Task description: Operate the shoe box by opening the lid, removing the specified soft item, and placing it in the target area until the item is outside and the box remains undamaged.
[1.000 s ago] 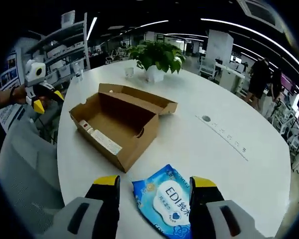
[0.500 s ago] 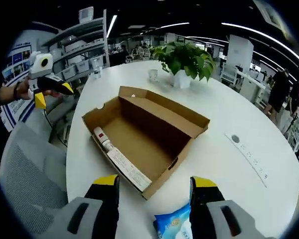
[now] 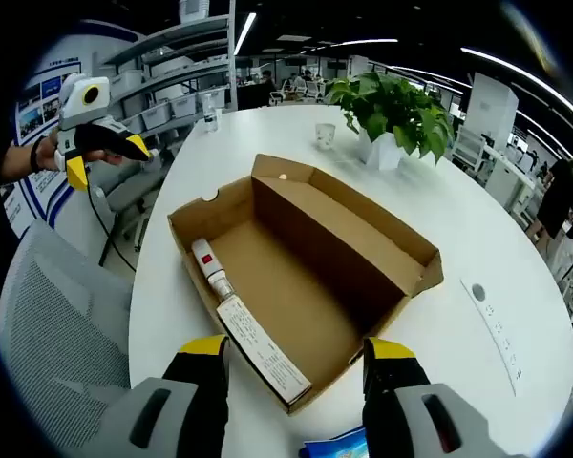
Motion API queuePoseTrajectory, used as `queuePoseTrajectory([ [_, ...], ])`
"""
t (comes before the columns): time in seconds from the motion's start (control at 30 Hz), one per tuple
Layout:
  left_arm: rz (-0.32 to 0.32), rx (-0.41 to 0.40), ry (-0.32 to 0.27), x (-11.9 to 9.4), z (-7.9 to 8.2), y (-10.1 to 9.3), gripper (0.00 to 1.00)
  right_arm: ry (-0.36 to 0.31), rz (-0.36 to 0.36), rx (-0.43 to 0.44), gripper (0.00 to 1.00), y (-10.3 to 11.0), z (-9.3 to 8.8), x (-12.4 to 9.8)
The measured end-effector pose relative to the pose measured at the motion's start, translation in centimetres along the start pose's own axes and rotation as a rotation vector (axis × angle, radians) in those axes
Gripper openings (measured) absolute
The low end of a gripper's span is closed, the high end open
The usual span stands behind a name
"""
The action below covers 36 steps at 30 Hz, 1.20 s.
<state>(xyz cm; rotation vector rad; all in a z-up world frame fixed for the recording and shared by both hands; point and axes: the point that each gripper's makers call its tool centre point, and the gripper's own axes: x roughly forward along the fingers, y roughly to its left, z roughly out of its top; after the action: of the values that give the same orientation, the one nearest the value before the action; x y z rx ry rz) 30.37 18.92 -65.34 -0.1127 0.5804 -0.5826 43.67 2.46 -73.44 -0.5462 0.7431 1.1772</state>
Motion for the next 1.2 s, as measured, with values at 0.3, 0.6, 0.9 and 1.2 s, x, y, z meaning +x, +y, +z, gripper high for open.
queuePoseTrajectory([
  [0.3,0.013,-0.015,0.005,-0.3,-0.5,0.7,0.55,0.024,0.026,-0.016,0.54,0.0,0.0,0.5],
  [0.6,0.029,-0.041,0.003,-0.8,-1.2,1.1,0.55,0.087,0.069,-0.095,0.53,0.2,0.2,2.2],
  [0.9,0.068,-0.079,0.001,-2.1,-2.2,2.1,0.55,0.163,0.142,-0.175,0.54,0.4,0.3,4.1],
  [1.2,0.094,-0.099,0.006,-3.2,-3.2,2.7,0.55,0.243,0.213,-0.278,0.57,-0.1,-0.2,6.0],
])
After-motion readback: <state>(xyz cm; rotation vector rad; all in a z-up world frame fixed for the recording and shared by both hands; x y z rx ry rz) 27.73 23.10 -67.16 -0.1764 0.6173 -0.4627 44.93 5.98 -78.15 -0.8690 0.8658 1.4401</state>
